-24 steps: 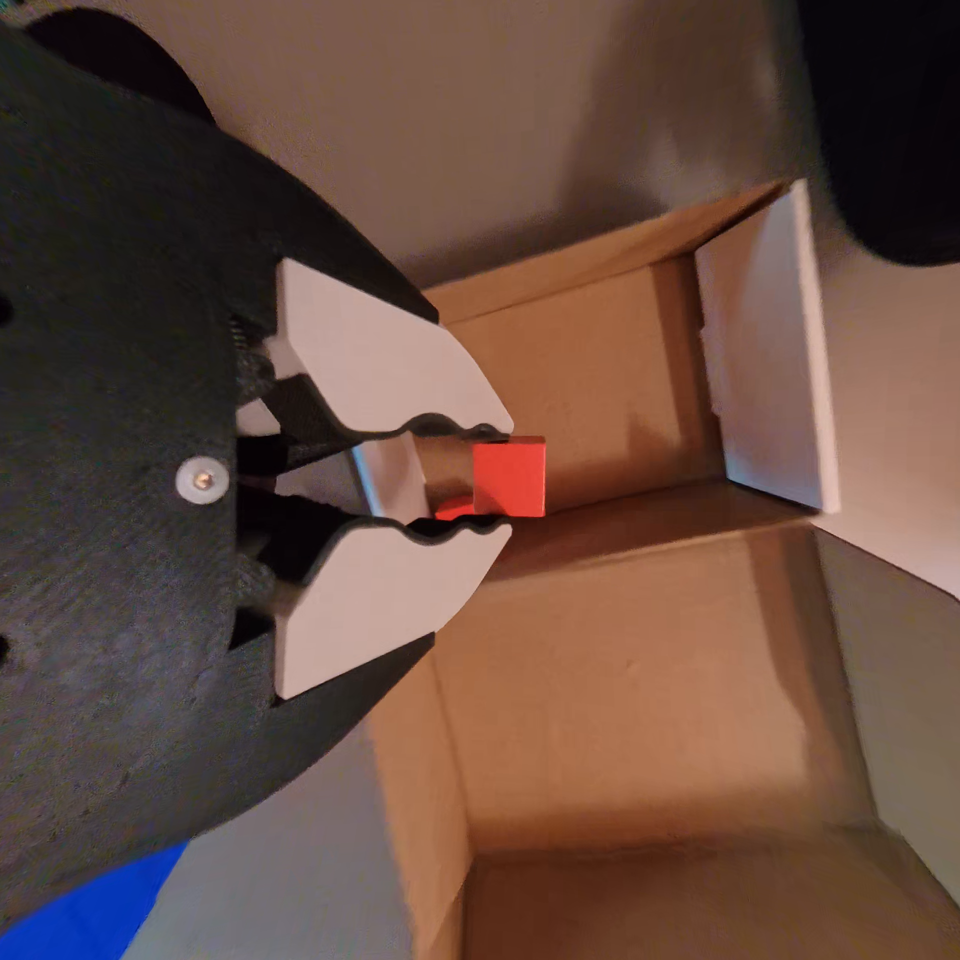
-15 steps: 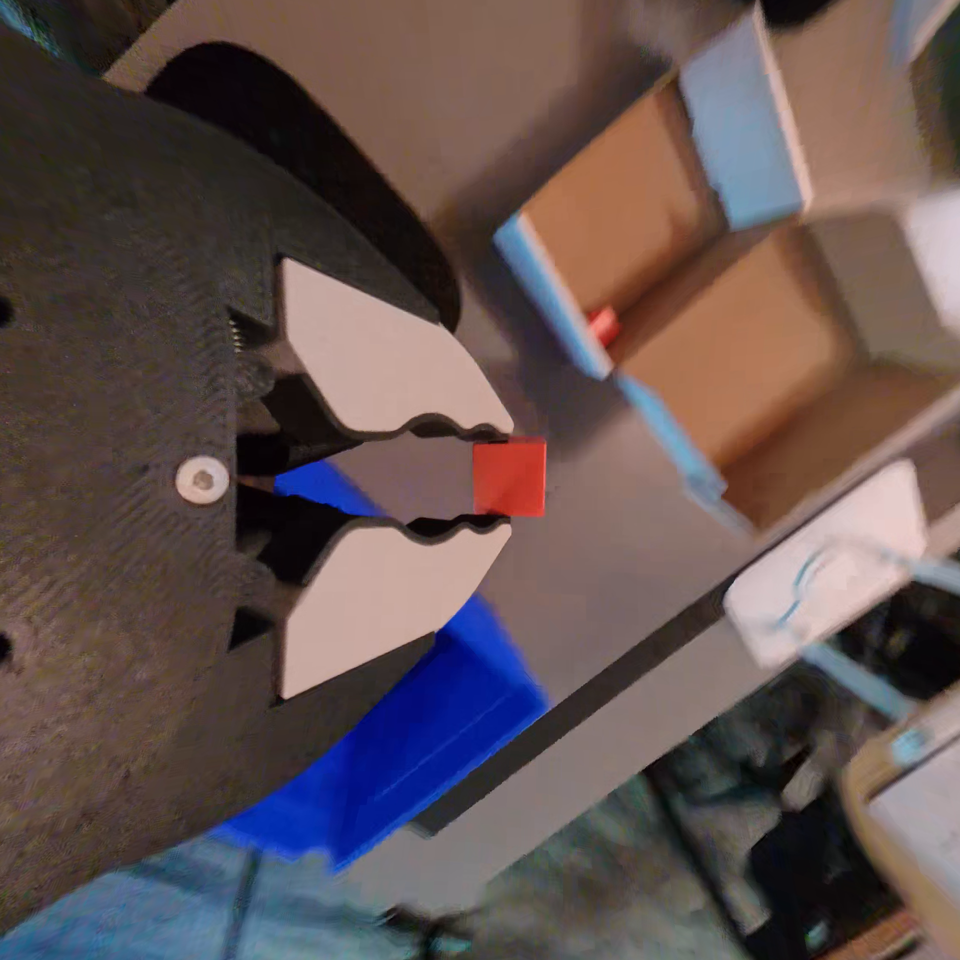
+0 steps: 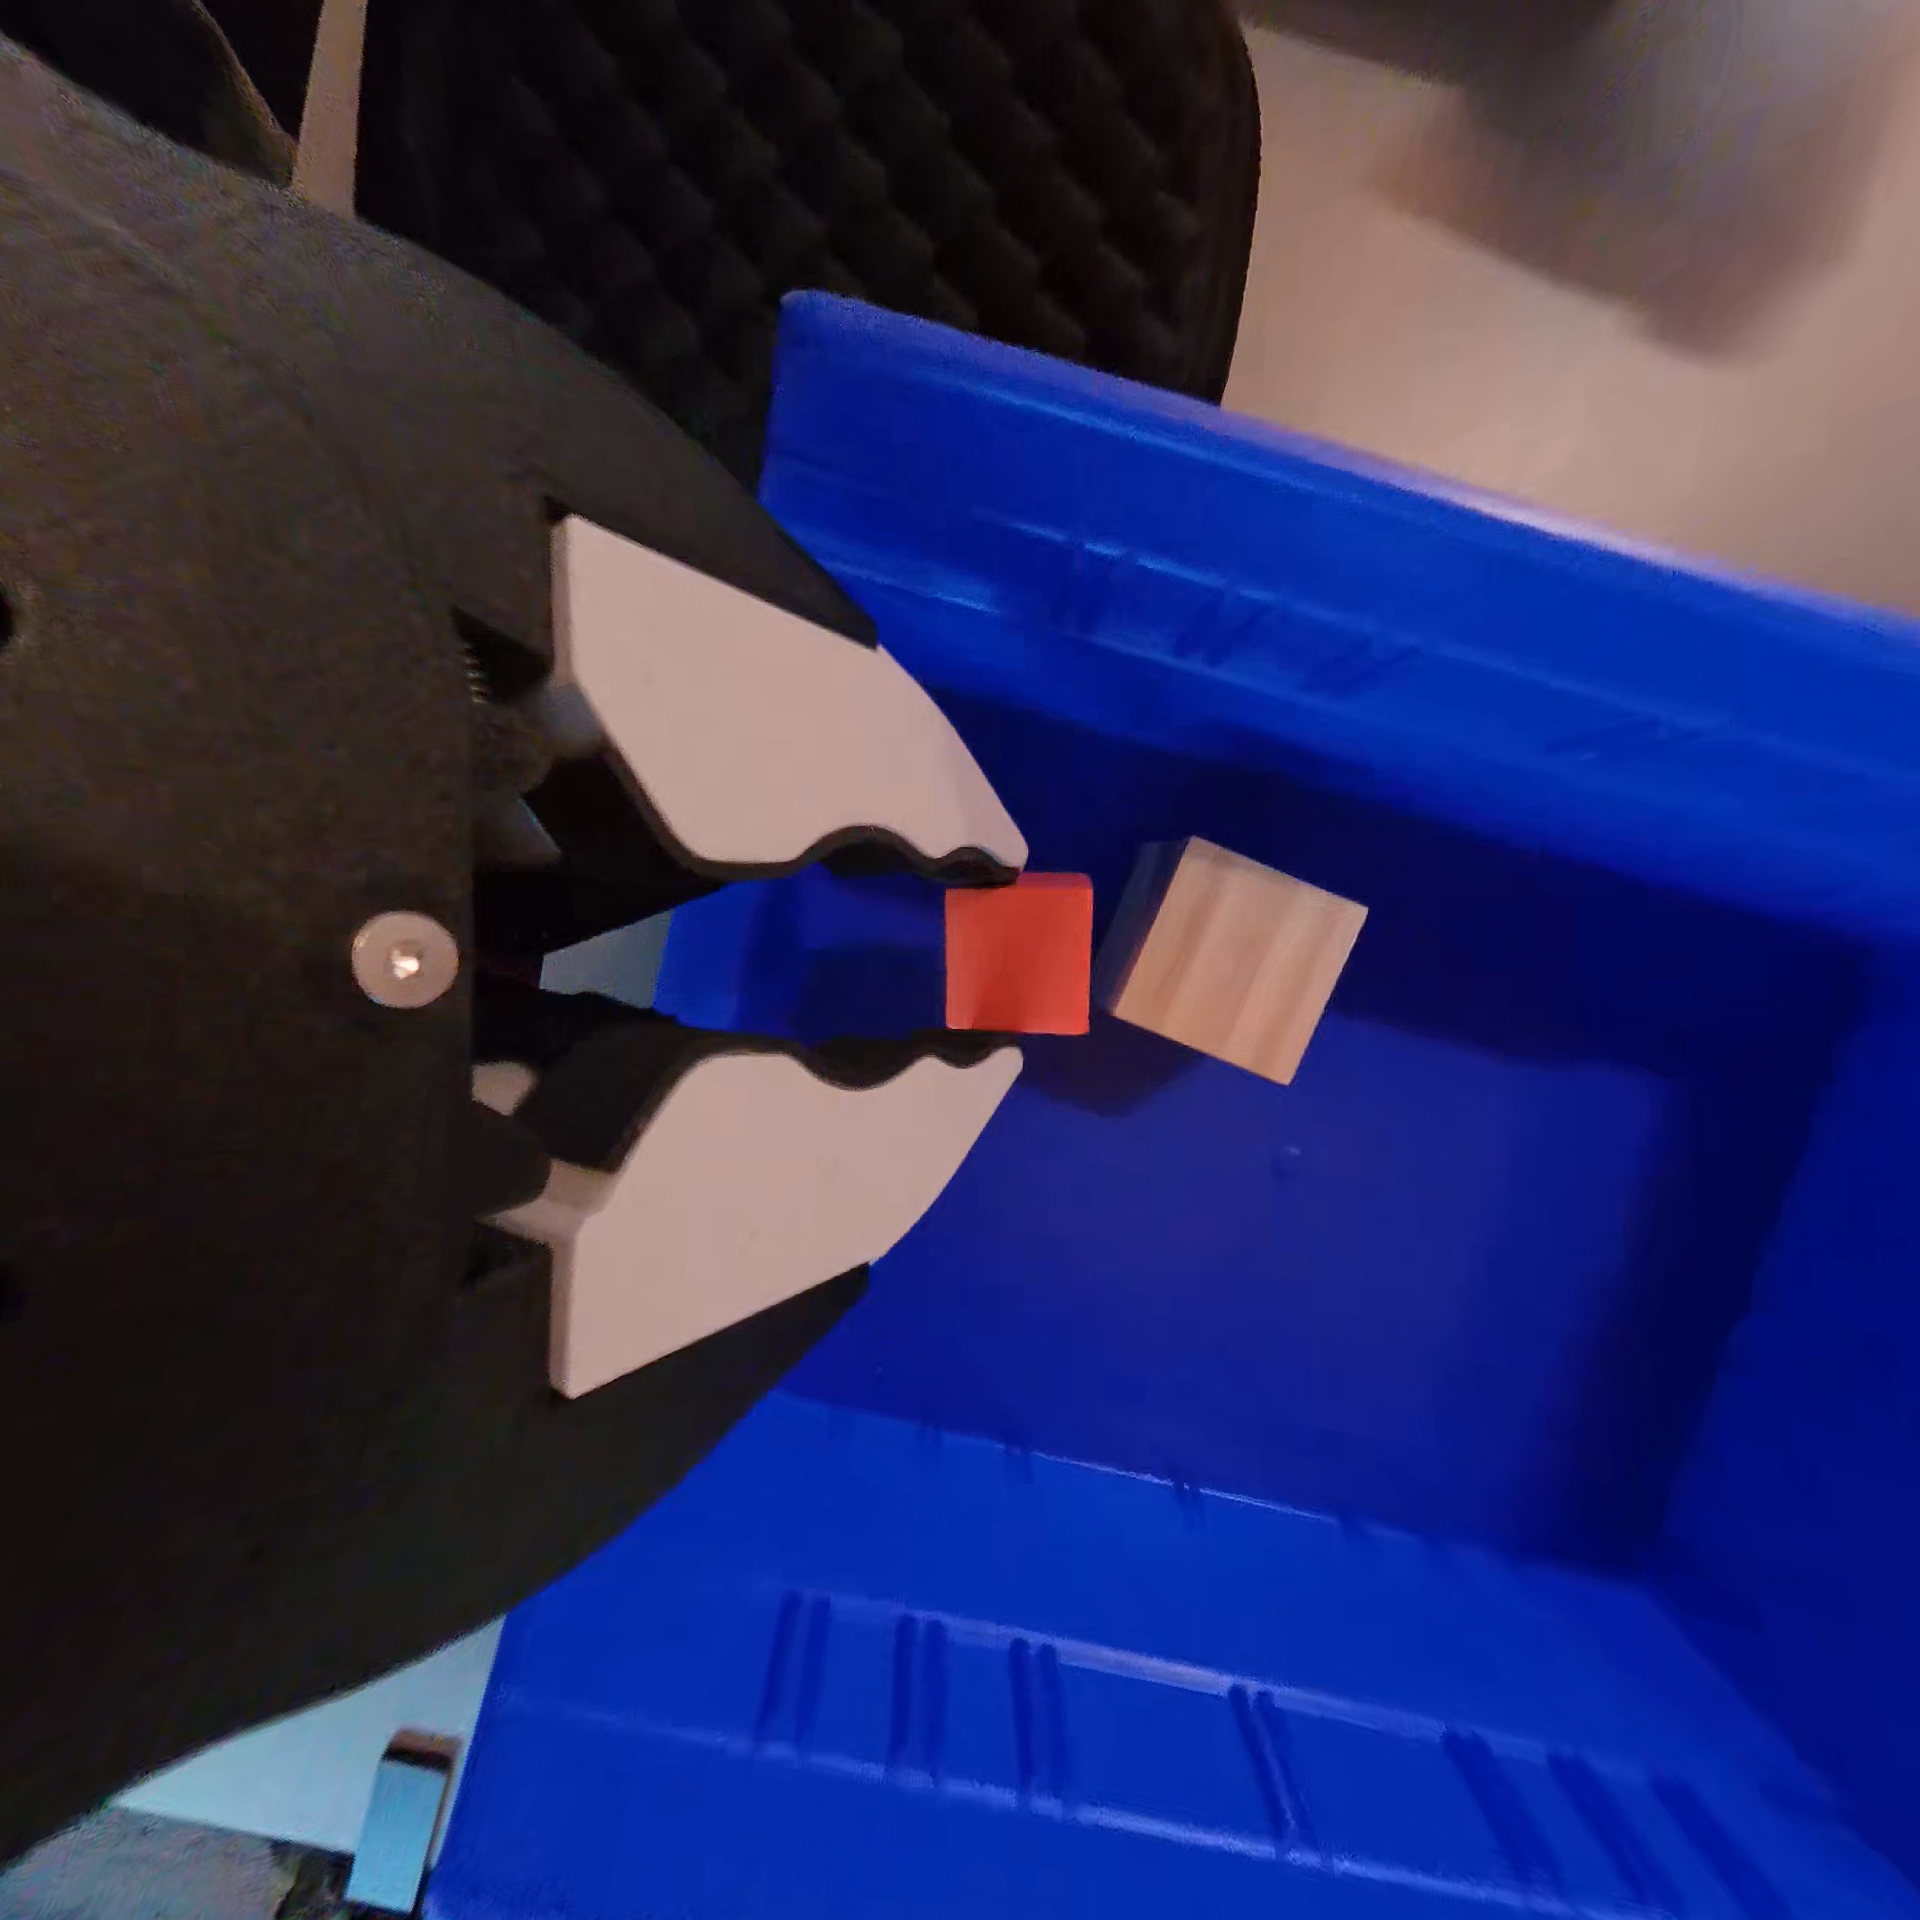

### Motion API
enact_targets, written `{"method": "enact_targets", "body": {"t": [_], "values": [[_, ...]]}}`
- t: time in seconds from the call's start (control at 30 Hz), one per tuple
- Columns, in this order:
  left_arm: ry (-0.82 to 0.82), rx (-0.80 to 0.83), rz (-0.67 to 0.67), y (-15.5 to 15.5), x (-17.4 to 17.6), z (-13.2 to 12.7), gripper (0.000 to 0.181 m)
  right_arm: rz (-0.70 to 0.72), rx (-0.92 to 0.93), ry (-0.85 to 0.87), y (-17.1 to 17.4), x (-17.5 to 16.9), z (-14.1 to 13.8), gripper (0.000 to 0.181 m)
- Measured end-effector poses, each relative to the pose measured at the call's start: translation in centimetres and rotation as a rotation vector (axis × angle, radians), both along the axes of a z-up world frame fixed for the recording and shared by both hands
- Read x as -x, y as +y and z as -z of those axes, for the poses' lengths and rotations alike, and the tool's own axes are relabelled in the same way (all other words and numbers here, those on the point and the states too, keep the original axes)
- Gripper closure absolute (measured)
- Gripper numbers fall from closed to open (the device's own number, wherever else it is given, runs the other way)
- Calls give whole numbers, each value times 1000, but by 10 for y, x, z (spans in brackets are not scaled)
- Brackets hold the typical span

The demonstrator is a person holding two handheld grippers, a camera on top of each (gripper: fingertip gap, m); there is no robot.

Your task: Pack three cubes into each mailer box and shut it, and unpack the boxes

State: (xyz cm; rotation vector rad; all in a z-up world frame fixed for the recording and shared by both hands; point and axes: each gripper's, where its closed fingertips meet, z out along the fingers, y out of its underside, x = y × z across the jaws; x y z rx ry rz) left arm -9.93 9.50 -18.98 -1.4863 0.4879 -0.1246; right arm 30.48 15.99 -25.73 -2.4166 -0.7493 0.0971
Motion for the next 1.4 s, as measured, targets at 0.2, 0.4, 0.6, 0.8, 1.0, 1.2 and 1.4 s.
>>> {"method": "enact_targets", "body": {"t": [0.2,0.4,0.6,0.8,1.0,1.2,1.4], "values": [[-7,-1,-4,0,2,-1,106,-25,64,-43,3,10,22,154],[7,-4,-6,0,2,-1,106,-28,90,-67,5,13,32,154],[10,-7,-7,-1,2,-1,106,2,21,-20,9,7,18,146],[20,-7,-4,-1,1,0,106,3,-411,273,22,15,-69,144],[30,-9,12,-1,-3,1,106,-405,-732,817,-43,79,-152,141],[68,-10,24,-3,-8,3,108,-670,-650,910,-71,142,-134,141],[78,-5,28,-3,-10,5,109,-791,-422,554,-88,202,-73,136]]}}
